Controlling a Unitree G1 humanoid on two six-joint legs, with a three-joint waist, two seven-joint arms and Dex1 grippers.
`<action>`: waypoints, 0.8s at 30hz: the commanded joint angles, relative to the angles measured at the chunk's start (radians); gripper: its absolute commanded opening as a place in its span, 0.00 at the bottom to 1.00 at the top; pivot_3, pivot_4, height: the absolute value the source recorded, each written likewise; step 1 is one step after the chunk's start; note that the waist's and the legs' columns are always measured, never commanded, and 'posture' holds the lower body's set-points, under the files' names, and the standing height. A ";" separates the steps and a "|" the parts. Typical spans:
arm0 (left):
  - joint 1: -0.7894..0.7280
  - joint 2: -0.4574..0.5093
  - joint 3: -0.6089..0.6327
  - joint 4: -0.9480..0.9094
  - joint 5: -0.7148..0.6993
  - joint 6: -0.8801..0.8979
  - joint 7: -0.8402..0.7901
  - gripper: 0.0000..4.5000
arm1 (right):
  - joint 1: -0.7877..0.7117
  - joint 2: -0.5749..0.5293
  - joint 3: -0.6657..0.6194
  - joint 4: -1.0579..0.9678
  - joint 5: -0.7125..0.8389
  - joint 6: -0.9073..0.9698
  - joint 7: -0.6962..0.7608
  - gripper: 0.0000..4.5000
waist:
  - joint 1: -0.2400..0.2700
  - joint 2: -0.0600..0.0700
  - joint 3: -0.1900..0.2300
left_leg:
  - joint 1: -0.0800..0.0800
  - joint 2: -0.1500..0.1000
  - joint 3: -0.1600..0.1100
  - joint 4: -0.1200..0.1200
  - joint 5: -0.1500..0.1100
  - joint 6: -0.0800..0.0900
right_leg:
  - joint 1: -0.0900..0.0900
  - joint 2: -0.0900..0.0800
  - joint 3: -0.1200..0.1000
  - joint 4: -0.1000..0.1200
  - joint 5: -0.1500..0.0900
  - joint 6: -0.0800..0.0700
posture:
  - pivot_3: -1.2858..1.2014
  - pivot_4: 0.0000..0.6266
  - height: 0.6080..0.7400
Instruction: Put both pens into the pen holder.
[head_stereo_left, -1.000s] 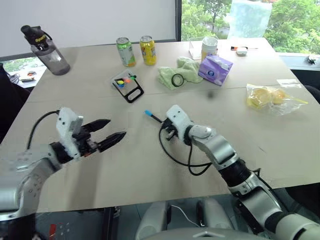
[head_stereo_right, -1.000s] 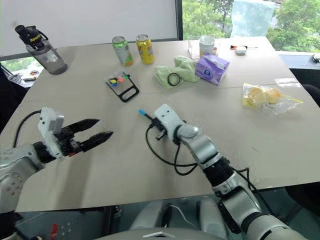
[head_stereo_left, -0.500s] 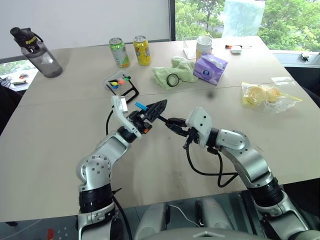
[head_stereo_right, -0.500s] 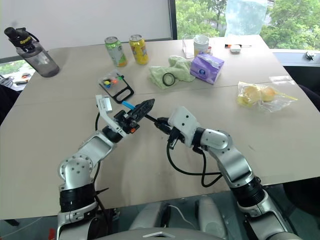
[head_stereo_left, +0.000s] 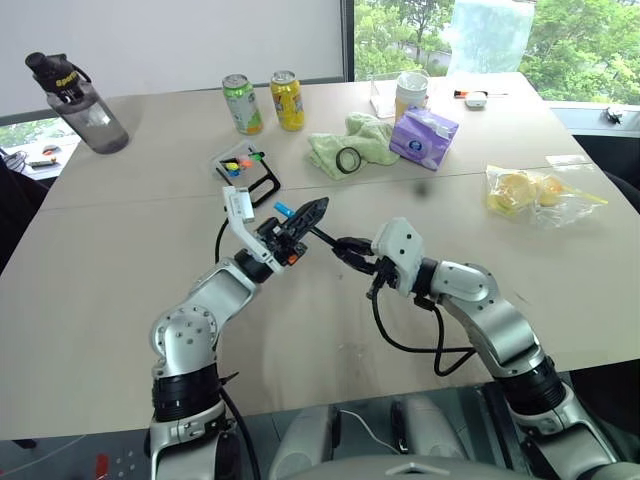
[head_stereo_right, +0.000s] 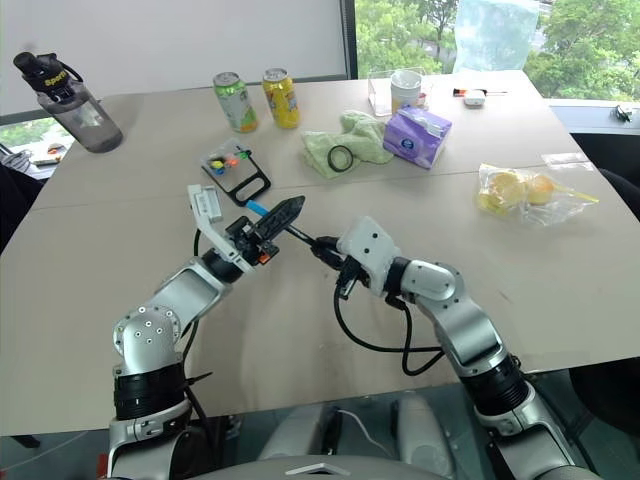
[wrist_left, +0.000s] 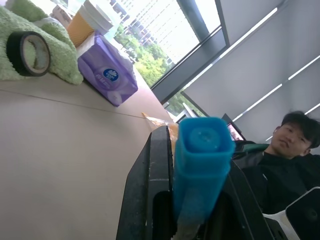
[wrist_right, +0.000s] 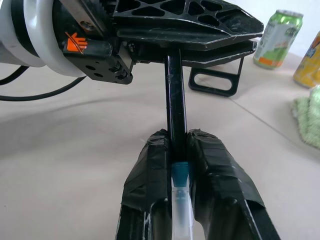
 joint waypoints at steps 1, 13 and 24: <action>-0.030 0.004 0.012 -0.059 -0.034 -0.039 -0.010 0.00 | -0.008 -0.026 -0.020 -0.006 -0.045 0.038 -0.051 0.49 | 0.002 0.000 0.000 | 0.000 0.000 0.000 0.000 0.000 0.000 | 0.000 0.000 0.000 0.000 0.000 0.000 | 0.52 0.24 1.00; -0.183 0.368 -0.357 0.105 0.874 -0.753 -0.175 0.00 | 0.137 -0.072 -0.306 -0.113 0.265 -0.004 0.040 0.59 | 0.009 0.003 0.002 | 0.000 0.000 0.002 -0.002 0.000 0.000 | 0.000 0.001 0.001 -0.003 0.000 0.000 | 0.52 0.24 1.00; -0.326 0.468 -0.468 0.378 1.526 -1.328 0.041 0.00 | 0.110 -0.059 -0.329 -0.162 0.445 0.030 0.070 0.59 | 0.018 0.002 0.002 | -0.003 0.000 -0.001 -0.005 -0.001 0.001 | -0.002 0.000 -0.001 -0.010 0.001 -0.001 | 0.52 0.24 1.00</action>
